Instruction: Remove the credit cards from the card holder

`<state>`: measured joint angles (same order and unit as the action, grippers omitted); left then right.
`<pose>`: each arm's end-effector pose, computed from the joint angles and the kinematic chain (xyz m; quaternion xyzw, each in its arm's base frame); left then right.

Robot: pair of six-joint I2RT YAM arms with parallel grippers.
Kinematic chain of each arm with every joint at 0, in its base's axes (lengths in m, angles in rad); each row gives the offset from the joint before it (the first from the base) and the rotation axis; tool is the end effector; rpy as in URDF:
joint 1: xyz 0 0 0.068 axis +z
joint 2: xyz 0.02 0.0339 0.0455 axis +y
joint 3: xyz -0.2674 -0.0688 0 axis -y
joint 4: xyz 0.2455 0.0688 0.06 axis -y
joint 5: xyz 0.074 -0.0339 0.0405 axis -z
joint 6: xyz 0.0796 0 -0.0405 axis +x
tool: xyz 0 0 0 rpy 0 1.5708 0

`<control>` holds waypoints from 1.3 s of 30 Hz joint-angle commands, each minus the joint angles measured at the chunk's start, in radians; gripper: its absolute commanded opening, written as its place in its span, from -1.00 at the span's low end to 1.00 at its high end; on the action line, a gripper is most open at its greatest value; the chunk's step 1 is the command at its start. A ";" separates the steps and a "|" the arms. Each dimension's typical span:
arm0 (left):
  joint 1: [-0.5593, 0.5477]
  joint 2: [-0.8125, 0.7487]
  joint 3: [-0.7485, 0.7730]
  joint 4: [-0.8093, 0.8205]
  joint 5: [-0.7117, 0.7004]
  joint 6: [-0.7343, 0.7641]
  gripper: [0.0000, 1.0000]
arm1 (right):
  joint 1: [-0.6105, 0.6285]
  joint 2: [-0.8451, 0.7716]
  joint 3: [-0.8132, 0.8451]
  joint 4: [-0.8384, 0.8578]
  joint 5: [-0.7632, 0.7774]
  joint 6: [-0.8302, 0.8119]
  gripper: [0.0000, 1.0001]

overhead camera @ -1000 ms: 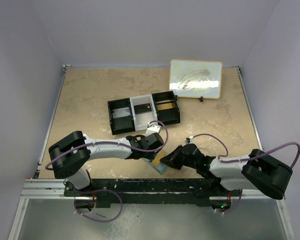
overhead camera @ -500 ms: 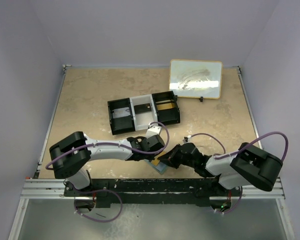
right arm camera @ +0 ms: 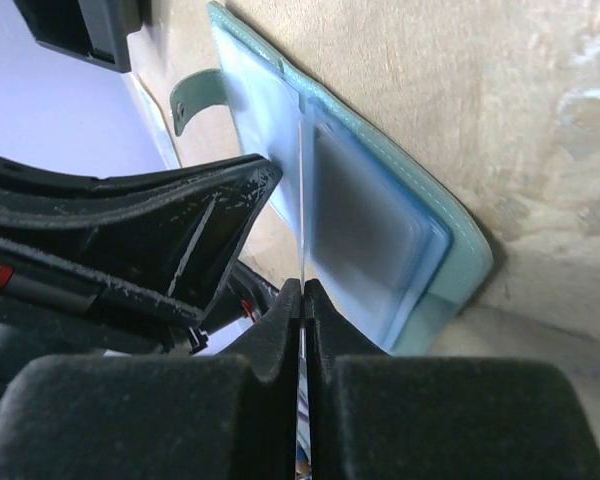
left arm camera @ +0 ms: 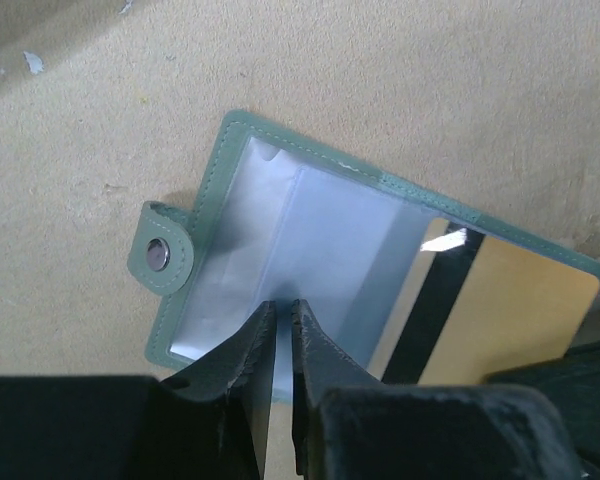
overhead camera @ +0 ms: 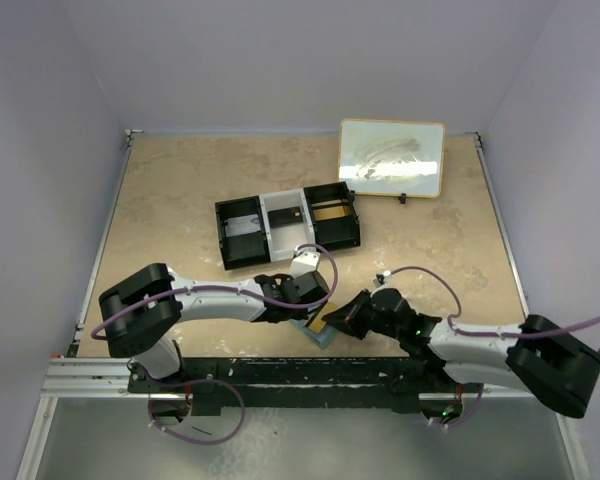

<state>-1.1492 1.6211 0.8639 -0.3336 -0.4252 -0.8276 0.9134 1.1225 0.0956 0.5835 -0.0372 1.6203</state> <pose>0.1612 -0.2792 0.1256 0.1025 0.9453 -0.0813 0.2990 0.1328 0.1769 0.1096 0.2832 0.7963 0.5144 0.1449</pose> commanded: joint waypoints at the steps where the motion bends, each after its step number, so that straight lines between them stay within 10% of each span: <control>1: -0.004 -0.011 -0.014 -0.054 -0.044 -0.013 -0.83 | -0.004 -0.148 -0.030 -0.172 0.051 -0.013 -1.00; 18: -0.004 -0.219 0.048 -0.198 -0.194 -0.041 -0.66 | -0.006 -0.405 0.095 -0.524 0.228 -0.182 -0.99; 23: -0.004 -0.279 0.030 -0.080 -0.016 0.018 -0.60 | -0.007 -0.369 0.179 -0.634 0.304 -0.245 -0.99; 30: -0.016 -0.180 0.018 0.122 0.292 0.036 -0.55 | -0.027 -0.349 0.273 -0.820 0.419 -0.275 -1.00; 39: -0.017 -0.021 0.047 -0.016 0.107 -0.039 -0.60 | -0.089 -0.418 0.360 -0.905 0.505 -0.465 -1.00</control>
<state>-1.1637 1.5845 0.8722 -0.2829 -0.1955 -0.8242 0.8539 0.7231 0.3729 -0.2726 0.3805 1.2842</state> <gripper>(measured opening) 0.214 0.008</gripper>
